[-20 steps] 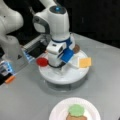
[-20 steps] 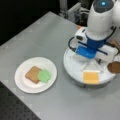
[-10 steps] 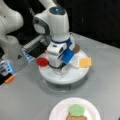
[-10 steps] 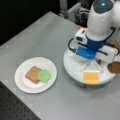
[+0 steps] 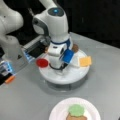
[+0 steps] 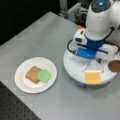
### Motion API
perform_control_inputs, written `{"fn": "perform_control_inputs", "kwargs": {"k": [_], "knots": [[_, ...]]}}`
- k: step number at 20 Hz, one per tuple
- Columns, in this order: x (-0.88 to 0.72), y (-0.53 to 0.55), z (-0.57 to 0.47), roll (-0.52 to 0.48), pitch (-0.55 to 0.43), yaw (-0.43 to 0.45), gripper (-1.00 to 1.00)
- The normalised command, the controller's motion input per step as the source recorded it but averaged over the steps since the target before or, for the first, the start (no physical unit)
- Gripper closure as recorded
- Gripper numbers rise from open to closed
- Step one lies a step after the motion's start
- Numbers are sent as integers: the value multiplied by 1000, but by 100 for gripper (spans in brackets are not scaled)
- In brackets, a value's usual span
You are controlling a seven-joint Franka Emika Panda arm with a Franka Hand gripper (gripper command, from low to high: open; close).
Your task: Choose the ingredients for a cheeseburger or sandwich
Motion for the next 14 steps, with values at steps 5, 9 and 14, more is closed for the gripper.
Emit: {"fn": "perform_control_inputs", "kwargs": {"k": [5,9,14], "knots": [[-230,-47,-195,109,-209,181,-100],[-233,-97,-206,69,-238,251,-100],[-232,-138,-203,59,-250,368,-100]]}}
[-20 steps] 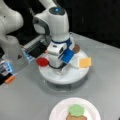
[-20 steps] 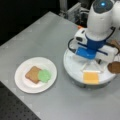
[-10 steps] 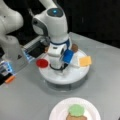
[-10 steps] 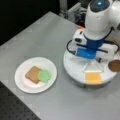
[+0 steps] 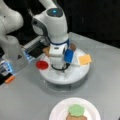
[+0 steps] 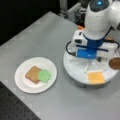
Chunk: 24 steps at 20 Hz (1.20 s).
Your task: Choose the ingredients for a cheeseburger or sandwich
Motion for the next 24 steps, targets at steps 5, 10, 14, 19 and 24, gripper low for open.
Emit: {"fn": "perform_control_inputs", "kwargs": {"k": [5,10,14,19,24], "knots": [[-241,-162,-197,71,-219,367,-100],[-214,-187,-195,120,-184,361,-100],[-197,-204,-192,158,-154,298,-100],[-146,-218,-188,172,-145,356,-100],[-44,-227,-163,164,-120,408,-100]]}}
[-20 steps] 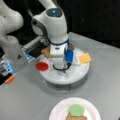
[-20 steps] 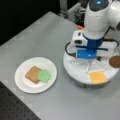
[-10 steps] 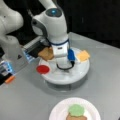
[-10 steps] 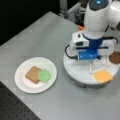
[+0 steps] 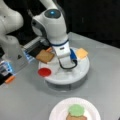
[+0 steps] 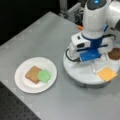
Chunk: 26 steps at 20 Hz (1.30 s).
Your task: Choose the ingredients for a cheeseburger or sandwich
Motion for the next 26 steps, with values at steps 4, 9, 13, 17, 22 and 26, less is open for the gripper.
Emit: {"fn": "perform_control_inputs", "kwargs": {"k": [4,9,13,17,22,26], "knots": [[38,-241,-152,159,-93,381,-100],[102,-241,-136,134,-80,321,-100],[177,-202,-88,82,-96,370,-100],[225,-183,-71,63,-109,389,-100],[247,-187,-67,66,-108,334,-100],[256,-198,-90,92,-108,307,-100]]}}
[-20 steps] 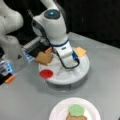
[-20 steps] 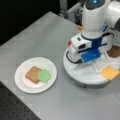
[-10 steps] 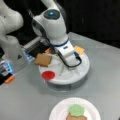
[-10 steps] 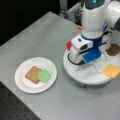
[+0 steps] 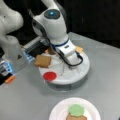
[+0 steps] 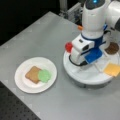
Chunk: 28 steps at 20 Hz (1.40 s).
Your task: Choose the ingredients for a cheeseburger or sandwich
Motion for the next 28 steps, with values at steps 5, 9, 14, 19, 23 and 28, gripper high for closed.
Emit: {"fn": "perform_control_inputs", "kwargs": {"k": [5,9,14,19,23,28], "knots": [[230,-195,-87,81,-95,192,-100],[148,-165,-67,40,-37,-35,-100],[112,-98,-52,-15,-32,-183,-100],[110,-7,5,-47,-39,-161,-100],[123,62,67,-73,-51,-111,-100],[89,109,229,-102,-36,-116,-100]]}}
